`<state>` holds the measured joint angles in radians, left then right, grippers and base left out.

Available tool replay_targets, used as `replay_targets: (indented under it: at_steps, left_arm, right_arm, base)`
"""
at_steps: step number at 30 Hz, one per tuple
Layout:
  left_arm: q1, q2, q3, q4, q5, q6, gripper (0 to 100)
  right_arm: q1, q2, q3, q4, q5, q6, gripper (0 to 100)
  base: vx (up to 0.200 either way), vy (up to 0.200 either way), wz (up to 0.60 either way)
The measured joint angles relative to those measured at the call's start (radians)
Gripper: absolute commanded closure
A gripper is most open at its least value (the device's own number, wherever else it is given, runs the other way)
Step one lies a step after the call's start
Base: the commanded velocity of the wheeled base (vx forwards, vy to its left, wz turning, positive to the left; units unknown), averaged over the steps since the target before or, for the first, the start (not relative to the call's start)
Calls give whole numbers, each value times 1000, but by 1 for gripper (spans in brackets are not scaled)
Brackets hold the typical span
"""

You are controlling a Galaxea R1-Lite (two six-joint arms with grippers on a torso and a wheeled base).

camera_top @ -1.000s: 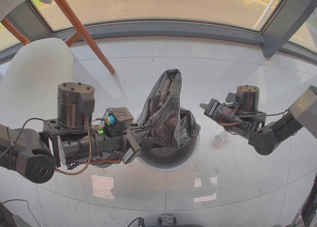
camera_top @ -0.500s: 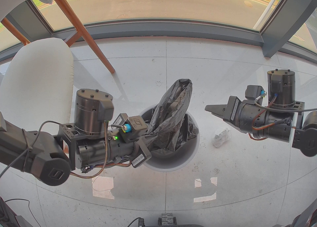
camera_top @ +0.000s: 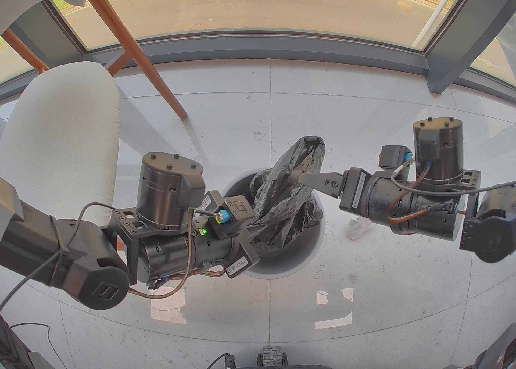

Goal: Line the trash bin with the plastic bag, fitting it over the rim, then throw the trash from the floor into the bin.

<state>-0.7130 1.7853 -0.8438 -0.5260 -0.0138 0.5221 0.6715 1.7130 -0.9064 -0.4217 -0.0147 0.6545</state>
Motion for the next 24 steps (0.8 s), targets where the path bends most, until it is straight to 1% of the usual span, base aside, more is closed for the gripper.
replay_targets:
  at_steps: [10,15,19,20,24]
  left_arm:
    - [-2,-8,14,-24,4,-13,100]
    - [-2,-15,25,-25,17,-19,100]
    - [-2,-17,31,-26,23,-54,100]
    - [-3,-18,33,-27,25,-59,100]
    - [-3,-19,40,-27,25,-65,100]
  right_arm:
    - [-7,113,-93,8,-6,0,0]
    - [1,142,-85,10,-31,-1,0]
    - [23,157,-61,3,-37,-2,0]
    - [28,162,-58,0,-40,-2,100]
    - [41,179,-66,-4,-47,-2,100]
  base:
    - [0,0,0]
    - [0,0,0]
    - [0,0,0]
    - [0,0,0]
    - [0,0,0]
